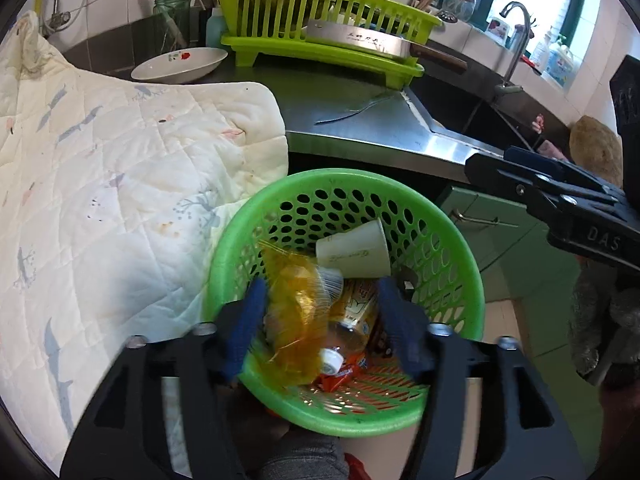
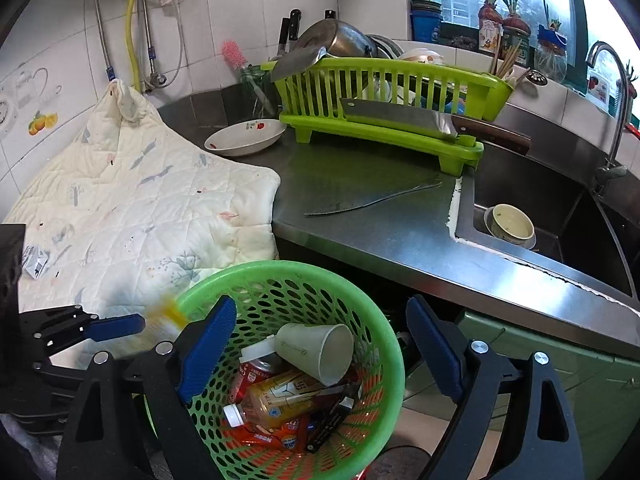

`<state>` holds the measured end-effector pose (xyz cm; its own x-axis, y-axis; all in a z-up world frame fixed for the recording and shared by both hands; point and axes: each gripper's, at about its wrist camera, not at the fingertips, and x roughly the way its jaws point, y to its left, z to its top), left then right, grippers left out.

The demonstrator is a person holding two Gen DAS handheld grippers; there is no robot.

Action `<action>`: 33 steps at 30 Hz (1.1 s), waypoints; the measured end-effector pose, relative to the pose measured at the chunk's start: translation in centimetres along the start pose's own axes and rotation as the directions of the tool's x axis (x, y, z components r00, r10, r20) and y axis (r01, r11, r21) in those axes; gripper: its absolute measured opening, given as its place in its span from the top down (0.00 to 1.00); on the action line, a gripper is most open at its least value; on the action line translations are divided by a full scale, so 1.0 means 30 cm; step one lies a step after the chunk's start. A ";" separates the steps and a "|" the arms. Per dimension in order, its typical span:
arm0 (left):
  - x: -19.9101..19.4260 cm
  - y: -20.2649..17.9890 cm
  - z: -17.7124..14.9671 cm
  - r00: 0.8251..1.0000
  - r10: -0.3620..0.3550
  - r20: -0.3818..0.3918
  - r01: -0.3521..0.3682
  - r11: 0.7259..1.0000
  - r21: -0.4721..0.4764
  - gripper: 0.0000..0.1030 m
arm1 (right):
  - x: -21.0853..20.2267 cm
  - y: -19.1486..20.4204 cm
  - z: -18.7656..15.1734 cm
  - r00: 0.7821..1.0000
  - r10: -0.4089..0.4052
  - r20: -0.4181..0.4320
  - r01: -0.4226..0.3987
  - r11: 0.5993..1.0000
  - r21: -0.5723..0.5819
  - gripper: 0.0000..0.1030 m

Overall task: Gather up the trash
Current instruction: 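Drop the paper cup into the green basket with the right gripper while the left gripper drops the yellow bag, then move both grippers back toward the mat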

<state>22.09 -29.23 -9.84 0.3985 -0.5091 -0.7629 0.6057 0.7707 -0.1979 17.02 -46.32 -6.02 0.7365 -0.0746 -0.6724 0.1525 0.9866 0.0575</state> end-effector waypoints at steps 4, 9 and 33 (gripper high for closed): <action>-0.001 0.011 -0.008 1.000 0.003 -0.006 -0.003 1.000 -0.008 0.36 | -0.001 0.003 0.000 1.000 0.006 -0.001 -0.006 1.000 -0.004 0.18; -0.064 0.056 -0.022 0.999 0.032 0.015 -0.032 0.999 -0.030 0.36 | -0.008 0.023 0.001 1.000 0.012 0.002 -0.012 1.000 -0.004 0.18; -0.532 0.596 -0.230 0.928 0.368 0.065 -0.330 0.889 -0.317 0.35 | 0.014 0.561 0.085 0.973 0.230 -0.014 -0.229 0.957 -0.176 0.18</action>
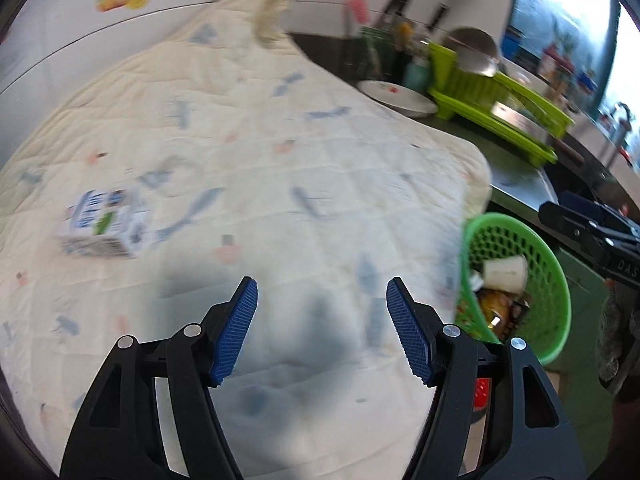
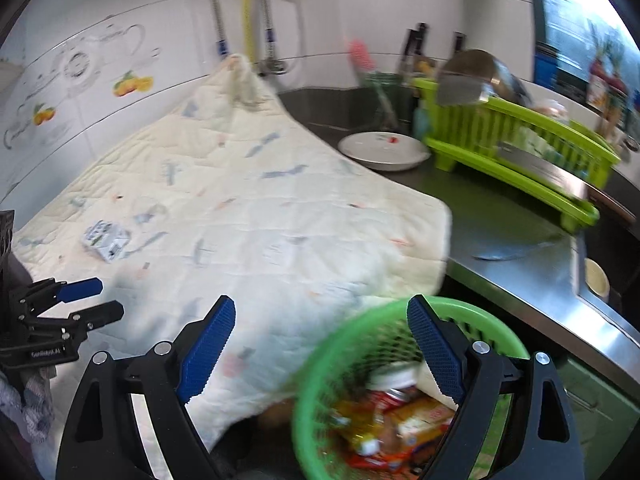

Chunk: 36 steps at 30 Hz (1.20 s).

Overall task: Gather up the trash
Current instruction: 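Move both grippers back toward the mat, then reach the left gripper to the white milk carton and grasp it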

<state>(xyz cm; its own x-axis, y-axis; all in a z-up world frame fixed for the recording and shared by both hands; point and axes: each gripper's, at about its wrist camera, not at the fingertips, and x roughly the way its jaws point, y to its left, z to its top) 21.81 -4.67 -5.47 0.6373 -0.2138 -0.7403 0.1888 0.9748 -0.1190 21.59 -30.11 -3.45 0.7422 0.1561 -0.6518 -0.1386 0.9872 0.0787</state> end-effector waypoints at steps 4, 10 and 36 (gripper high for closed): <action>-0.025 0.111 0.005 0.999 0.043 0.008 -0.042 0.998 -0.057 0.35 | 0.042 0.108 0.037 0.999 0.039 -0.003 -0.039 0.998 -0.039 0.18; -0.041 0.301 0.044 0.993 0.121 -0.005 -0.120 0.975 -0.188 0.25 | 0.103 0.223 0.086 0.996 0.090 -0.017 -0.091 0.993 -0.079 0.17; 0.247 0.755 0.229 0.901 0.318 -0.296 -0.429 0.547 -0.719 0.10 | 0.444 0.397 0.160 0.961 0.232 -0.150 -0.255 0.953 -0.162 0.17</action>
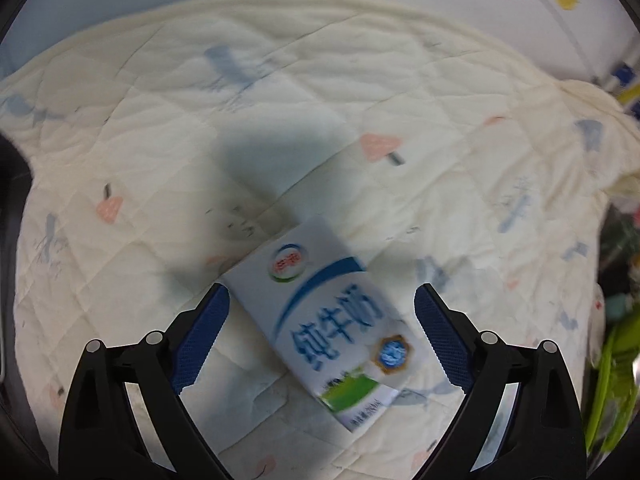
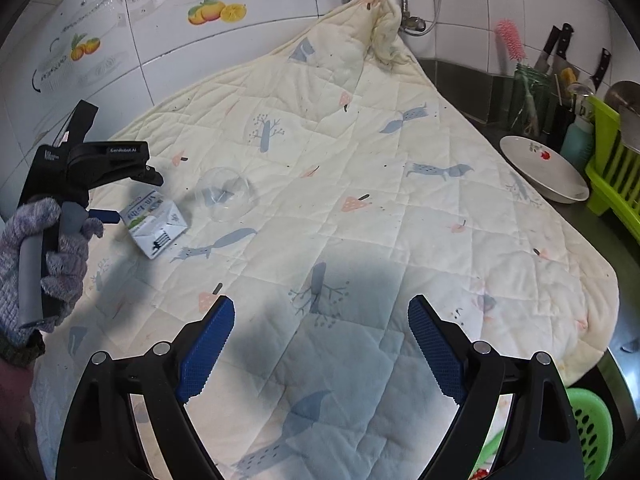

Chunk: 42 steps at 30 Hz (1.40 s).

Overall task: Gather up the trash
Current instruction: 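Reach the left gripper to the white milk carton and grasp it, then grasp the clear plastic lid on the mat with the right gripper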

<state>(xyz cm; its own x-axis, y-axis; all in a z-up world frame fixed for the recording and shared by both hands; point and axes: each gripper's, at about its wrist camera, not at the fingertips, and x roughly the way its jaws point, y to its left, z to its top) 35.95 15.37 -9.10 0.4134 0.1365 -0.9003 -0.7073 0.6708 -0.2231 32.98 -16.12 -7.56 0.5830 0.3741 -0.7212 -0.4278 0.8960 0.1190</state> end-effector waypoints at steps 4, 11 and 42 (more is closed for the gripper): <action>0.024 -0.004 -0.018 1.000 0.024 -0.013 -0.025 0.998 -0.054 0.10 | 0.032 -0.008 0.008 1.000 0.008 -0.010 -0.008 1.000 0.003 0.17; 0.067 -0.059 -0.026 0.998 0.058 -0.037 -0.061 0.996 -0.068 0.10 | 0.077 -0.016 0.007 1.000 0.009 -0.029 -0.009 1.000 0.003 0.17; -0.102 0.208 -0.048 0.986 -0.157 -0.056 0.166 0.930 0.327 0.32 | 0.420 0.341 0.311 0.996 0.069 -0.057 -0.070 0.997 -0.015 0.17</action>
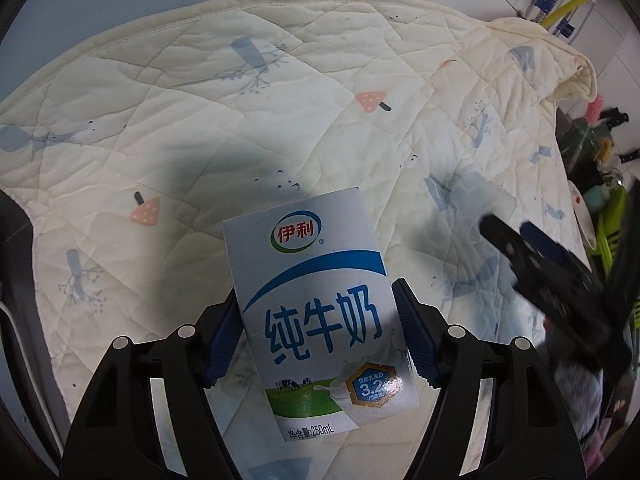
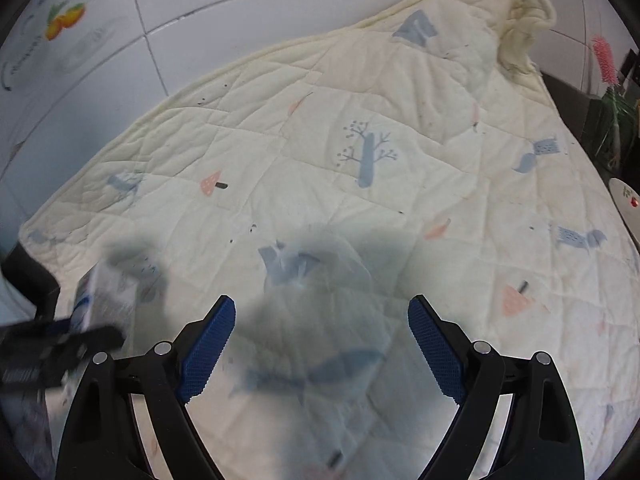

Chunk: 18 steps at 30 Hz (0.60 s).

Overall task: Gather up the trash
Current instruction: 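Grasp the clear plastic lid on the mat with the right gripper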

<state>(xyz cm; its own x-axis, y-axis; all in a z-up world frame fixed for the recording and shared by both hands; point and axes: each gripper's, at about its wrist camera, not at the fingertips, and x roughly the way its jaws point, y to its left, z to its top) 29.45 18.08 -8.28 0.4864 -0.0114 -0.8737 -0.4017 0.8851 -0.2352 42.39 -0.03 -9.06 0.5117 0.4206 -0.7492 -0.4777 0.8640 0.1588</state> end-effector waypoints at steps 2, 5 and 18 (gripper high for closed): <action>-0.016 0.018 -0.012 1.000 -0.012 -0.002 0.012 1.000 0.003 0.32 | 0.032 0.005 0.010 1.000 0.006 -0.010 -0.006 1.000 0.013 0.18; -0.027 0.032 -0.025 1.000 -0.024 -0.001 0.024 1.000 0.012 0.32 | 0.065 0.017 0.019 1.000 -0.019 -0.018 0.020 1.000 0.013 0.23; -0.044 -0.023 -0.082 0.997 -0.072 0.006 0.071 0.995 0.068 0.32 | -0.069 -0.007 -0.053 0.999 -0.046 -0.001 0.046 0.999 0.019 0.42</action>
<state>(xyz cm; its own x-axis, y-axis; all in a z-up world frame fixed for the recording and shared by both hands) 27.18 16.34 -8.01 0.5189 -0.0718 -0.8518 -0.3127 0.9115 -0.2673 40.29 -1.51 -8.56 0.5324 0.3796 -0.7566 -0.4400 0.8877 0.1358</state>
